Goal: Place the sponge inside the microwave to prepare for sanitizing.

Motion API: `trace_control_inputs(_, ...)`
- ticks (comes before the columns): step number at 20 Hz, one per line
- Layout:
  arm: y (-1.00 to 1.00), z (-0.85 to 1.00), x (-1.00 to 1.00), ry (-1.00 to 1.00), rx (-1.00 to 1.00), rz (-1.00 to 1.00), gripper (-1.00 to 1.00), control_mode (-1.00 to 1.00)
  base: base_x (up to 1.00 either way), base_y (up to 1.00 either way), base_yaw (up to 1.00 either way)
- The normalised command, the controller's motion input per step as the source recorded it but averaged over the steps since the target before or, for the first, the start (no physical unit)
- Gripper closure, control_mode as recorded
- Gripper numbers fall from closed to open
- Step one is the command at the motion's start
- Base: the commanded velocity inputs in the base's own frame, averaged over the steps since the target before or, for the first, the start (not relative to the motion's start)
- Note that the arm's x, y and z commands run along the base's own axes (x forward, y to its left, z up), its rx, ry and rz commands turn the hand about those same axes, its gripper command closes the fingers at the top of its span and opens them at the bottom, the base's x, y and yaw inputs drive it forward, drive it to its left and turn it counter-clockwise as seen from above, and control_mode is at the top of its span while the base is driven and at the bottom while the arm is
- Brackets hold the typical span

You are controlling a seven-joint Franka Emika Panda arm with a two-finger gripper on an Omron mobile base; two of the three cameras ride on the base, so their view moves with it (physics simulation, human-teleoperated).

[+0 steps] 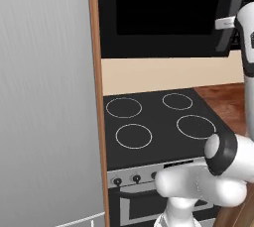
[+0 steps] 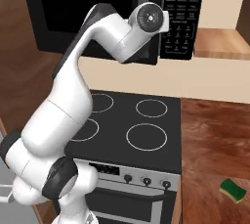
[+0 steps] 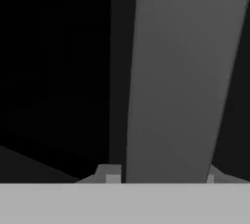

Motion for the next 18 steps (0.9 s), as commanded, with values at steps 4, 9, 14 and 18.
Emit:
trace_control_inputs(4, 0.30, 0.01, -0.68, 0.00, 0.00, 0.00, 1.00, -1.00, 0.00, 0.00, 0.00)
trace_control_inputs(9, 0.22, 0.01, -0.72, 0.02, 0.00, -0.06, 1.00, -1.00, 0.00, 0.00, 0.00)
trace_control_inputs(14, 0.24, 0.00, -0.71, 0.10, 0.00, -0.19, 1.00, -1.00, 0.00, 0.00, 0.00)
trace_control_inputs(18, 0.34, 0.00, -0.70, 0.04, 0.00, -0.20, 1.00, -1.00, 0.00, 0.00, 0.00)
